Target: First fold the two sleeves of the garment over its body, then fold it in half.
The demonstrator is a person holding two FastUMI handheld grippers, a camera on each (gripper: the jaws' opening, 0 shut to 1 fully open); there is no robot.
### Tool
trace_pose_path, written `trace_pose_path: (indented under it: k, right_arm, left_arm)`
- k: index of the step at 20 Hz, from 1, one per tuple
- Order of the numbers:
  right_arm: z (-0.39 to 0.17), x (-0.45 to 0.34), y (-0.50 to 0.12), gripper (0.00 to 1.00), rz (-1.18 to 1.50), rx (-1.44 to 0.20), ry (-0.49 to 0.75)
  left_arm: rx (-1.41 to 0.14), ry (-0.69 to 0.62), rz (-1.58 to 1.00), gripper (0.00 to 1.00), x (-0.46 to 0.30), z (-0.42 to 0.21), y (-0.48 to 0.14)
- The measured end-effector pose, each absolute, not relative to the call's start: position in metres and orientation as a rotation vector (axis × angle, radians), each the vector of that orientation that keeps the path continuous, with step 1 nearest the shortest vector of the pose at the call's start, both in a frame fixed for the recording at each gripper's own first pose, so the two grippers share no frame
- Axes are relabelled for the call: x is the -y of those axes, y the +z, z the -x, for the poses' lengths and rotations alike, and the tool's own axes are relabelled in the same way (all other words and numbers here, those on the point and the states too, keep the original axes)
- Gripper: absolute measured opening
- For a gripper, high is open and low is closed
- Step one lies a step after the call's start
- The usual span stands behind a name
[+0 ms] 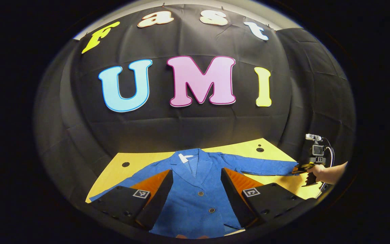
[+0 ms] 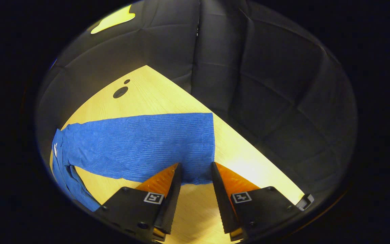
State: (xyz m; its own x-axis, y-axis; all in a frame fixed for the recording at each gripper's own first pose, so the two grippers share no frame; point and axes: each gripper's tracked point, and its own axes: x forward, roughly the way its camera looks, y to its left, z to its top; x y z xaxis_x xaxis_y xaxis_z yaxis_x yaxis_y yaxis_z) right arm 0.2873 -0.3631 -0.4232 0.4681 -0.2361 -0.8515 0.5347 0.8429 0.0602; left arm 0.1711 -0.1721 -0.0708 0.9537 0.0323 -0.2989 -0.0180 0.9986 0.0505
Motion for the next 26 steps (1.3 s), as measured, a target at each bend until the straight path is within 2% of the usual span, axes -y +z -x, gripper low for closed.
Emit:
trace_pose_path:
  k: [2,3,5,6,7,9,10,14,16,17,18,26]
  right_arm:
    - [-0.292,0.355,-0.420,0.10,-0.413,-0.985,-0.502]
    - [-0.291,0.354,-0.421,0.16,-0.432,-0.994,-0.484]
    - [-0.295,0.348,-0.420,0.04,-0.504,-0.978,-0.432]
    - [-0.293,0.337,-0.421,0.04,-0.548,-0.992,-0.382]
    - [-0.296,0.334,-0.413,0.04,-0.566,-0.954,-0.384]
    - [-0.317,0.340,-0.379,0.04,-0.555,-0.767,-0.384]
    - [-0.320,0.337,-0.362,0.04,-0.545,-0.732,-0.353]
    - [-0.340,0.294,-0.333,0.04,-0.497,-0.712,-0.242]
    - [-0.353,0.260,-0.324,0.04,-0.450,-0.712,-0.162]
    - [-0.361,0.242,-0.317,0.00,-0.423,-0.715,-0.119]
    - [-0.369,0.219,-0.313,0.04,-0.403,-0.716,-0.072]
    - [-0.421,0.014,-0.268,0.04,-0.327,-0.686,0.280]
  left_arm:
    - [-0.306,0.028,-0.038,0.82,0.172,-0.167,-0.072]
    - [-0.308,0.030,-0.041,0.82,0.172,-0.166,-0.074]
    - [-0.304,0.038,-0.057,0.82,0.170,-0.163,-0.073]
    - [-0.302,0.041,-0.063,0.82,0.169,-0.161,-0.073]
    - [-0.306,0.044,-0.063,0.84,0.168,-0.160,-0.074]
    - [-0.301,0.059,-0.057,0.82,0.162,-0.157,-0.072]
    - [-0.300,0.067,-0.050,0.82,0.160,-0.155,-0.072]
    - [-0.347,0.111,-0.008,0.82,0.144,-0.141,-0.086]
    - [-0.365,0.140,0.023,0.82,0.133,-0.126,-0.092]
    - [-0.369,0.155,0.040,0.83,0.127,-0.119,-0.095]
    - [-0.377,0.175,0.053,0.83,0.120,-0.113,-0.099]
    - [-0.421,0.386,0.102,0.83,0.052,-0.058,-0.121]
